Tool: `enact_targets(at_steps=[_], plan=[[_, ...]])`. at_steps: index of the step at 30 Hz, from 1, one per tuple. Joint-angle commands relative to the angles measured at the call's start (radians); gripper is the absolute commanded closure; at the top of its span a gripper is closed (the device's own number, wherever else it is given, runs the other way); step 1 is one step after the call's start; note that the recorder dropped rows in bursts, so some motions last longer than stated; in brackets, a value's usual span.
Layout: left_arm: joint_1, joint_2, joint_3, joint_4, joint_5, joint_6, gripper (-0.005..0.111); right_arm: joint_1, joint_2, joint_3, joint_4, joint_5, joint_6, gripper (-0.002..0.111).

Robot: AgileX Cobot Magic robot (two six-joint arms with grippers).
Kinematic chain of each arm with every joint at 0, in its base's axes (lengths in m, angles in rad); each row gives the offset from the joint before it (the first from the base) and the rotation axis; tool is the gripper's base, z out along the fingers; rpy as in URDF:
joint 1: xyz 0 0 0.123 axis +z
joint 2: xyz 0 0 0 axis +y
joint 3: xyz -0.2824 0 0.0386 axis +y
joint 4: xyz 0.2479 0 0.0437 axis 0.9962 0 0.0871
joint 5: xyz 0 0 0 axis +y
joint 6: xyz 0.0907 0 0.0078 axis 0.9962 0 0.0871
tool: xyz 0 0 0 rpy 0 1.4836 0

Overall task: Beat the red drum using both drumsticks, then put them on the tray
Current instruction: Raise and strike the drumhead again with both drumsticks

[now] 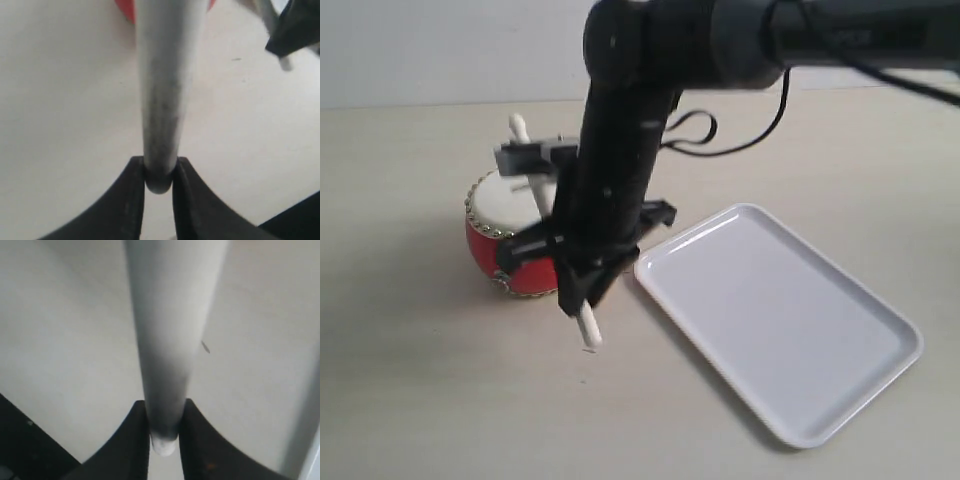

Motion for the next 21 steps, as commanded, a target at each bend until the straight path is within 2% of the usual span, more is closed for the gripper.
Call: enact_targets(at_steps=[1,6,11,14,17,21], plan=[[-0.02,0.212,-0.004,-0.094,-0.001,0.086,0.107,-0.001,-0.193,-0.106,0.008,-0.001,-0.002,0.108],[-0.086,0.53,-0.043,-0.083,0.038,0.108,0.107,-0.001,-0.34,-0.162,-0.036,-0.001,0.0,0.108],[-0.096,0.746,-0.127,-0.083,0.114,0.118,0.107,-0.001,-0.376,-0.162,-0.104,-0.001,0.026,0.108],[-0.096,0.745,-0.148,-0.09,0.154,0.122,0.107,-0.001,-0.357,-0.162,-0.112,-0.001,0.028,0.108],[-0.096,0.609,-0.143,-0.087,0.136,0.122,0.107,-0.001,-0.304,-0.155,-0.116,-0.001,0.023,0.108],[-0.083,0.512,-0.134,-0.06,0.122,0.103,0.107,-0.001,-0.249,-0.15,-0.149,-0.001,0.005,0.108]])
